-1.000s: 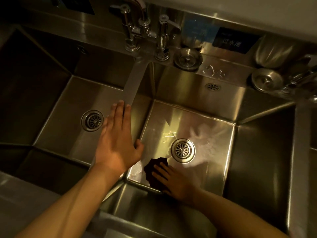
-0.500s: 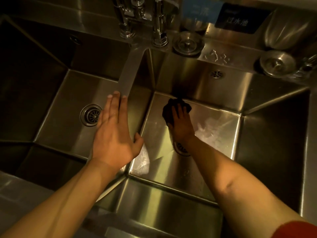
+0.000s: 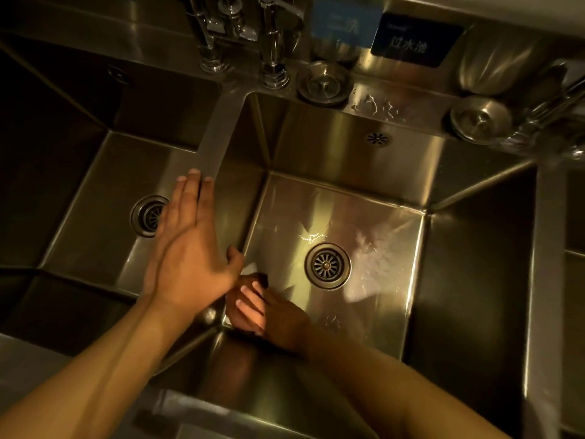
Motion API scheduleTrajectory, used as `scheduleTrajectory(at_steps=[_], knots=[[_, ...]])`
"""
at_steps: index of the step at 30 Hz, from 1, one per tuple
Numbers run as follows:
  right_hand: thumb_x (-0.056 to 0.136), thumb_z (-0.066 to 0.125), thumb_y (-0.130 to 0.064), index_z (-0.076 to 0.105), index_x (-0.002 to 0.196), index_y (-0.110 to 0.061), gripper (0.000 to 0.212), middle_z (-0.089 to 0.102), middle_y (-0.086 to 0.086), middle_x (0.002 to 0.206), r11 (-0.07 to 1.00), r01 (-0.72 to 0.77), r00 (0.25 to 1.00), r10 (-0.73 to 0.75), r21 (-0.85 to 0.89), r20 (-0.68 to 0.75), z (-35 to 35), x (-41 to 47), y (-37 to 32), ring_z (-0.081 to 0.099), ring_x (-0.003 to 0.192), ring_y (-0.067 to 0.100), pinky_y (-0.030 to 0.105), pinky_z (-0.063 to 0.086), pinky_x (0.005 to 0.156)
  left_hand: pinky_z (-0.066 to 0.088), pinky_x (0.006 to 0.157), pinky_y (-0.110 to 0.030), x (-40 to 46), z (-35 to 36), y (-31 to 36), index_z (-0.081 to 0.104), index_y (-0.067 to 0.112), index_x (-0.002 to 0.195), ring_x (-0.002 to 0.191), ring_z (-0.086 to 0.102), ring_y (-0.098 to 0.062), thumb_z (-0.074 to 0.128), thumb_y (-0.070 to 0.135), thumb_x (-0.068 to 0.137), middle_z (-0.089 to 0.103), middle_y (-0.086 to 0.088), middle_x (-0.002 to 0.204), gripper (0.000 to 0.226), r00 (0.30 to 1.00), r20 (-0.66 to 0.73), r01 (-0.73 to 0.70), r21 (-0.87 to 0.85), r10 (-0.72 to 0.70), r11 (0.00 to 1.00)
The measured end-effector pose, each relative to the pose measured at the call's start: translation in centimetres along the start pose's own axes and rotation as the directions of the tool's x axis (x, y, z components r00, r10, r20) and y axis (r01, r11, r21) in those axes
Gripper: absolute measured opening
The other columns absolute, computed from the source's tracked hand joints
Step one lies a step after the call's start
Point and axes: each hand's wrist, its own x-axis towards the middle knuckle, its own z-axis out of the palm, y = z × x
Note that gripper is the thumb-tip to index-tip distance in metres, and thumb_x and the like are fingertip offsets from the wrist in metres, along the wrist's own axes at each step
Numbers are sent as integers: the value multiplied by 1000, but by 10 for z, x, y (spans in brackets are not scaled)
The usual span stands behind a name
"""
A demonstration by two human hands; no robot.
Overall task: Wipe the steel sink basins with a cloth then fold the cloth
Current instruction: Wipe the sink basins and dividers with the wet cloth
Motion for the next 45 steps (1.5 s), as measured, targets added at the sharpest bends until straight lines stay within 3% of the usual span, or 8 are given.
scheduleTrajectory(at_steps=[4, 10, 16, 21, 24, 30, 35, 45], knots=[[110, 27, -36, -1, 164, -15, 64, -10, 17, 169, 988, -151, 987, 151, 16, -62, -28, 4, 40, -11, 155, 42, 50, 4, 126, 18, 128, -46, 2, 6, -6, 13, 11, 163, 161, 3, -22, 65, 48, 71, 11, -10, 172, 112, 998, -50, -29, 15, 30, 999], [109, 34, -41, -2, 163, -10, 72, -7, 20, 169, 833, -530, 824, 550, 161, -137, -85, -20, 130, -4, 155, 43, 47, 7, 126, 17, 127, -44, 4, 15, -12, 11, 13, 164, 161, 4, -22, 64, 49, 71, 11, -9, 171, 113, 996, -72, -46, 31, 48, 998], [110, 25, -39, -10, 161, -6, 70, -14, 22, 168, 695, -718, 691, 719, 43, -73, -74, -112, 168, -13, 155, 40, 45, -4, 127, 19, 125, -45, 1, 6, -6, 12, 10, 163, 160, 8, -28, 61, 49, 75, 13, -14, 170, 108, 997, -56, -44, 62, 47, 997], [108, 31, -43, 0, 160, 3, 76, -1, 31, 165, 662, -748, 662, 749, 33, -22, -48, -155, 131, -1, 154, 47, 52, 5, 127, 25, 124, -50, 3, 5, -3, 14, 9, 163, 158, 11, -30, 59, 51, 74, 15, -15, 168, 108, 998, -55, -30, 83, 34, 996], [105, 43, -46, 27, 155, 5, 73, 31, 31, 158, 758, -642, 767, 629, -120, -131, -38, -155, 93, 29, 146, 52, 58, 32, 118, 26, 124, -53, 4, 9, -4, 10, 11, 164, 159, 7, -29, 64, 49, 74, 13, -15, 169, 111, 999, -43, -13, 84, 17, 996], [106, 44, -32, -11, 162, -16, 80, -21, 16, 167, 937, -348, 928, 342, 19, 145, 13, -163, 54, -18, 152, 43, 60, 7, 125, 26, 124, -54, 3, 11, -3, 14, 9, 163, 159, 9, -30, 57, 50, 73, 16, -16, 169, 107, 998, -56, -7, 73, 11, 997], [103, 49, -22, -15, 161, -26, 87, -23, 8, 167, 978, -206, 973, 199, 45, 120, 23, -112, 30, -26, 151, 35, 51, -13, 120, 24, 126, -52, 2, 8, -2, 11, 9, 163, 160, 4, -28, 62, 48, 77, 12, -15, 171, 108, 1000, -24, -6, 101, 8, 995], [107, 38, -27, -7, 163, -15, 73, -12, 17, 169, 952, -293, 951, 300, 92, -76, -29, 22, 34, -11, 155, 41, 52, 8, 126, 12, 129, -45, 0, 0, 0, 10, 10, 164, 161, 1, -24, 74, 42, 77, 7, -11, 173, 113, 1000, -8, -15, 38, 15, 999]])
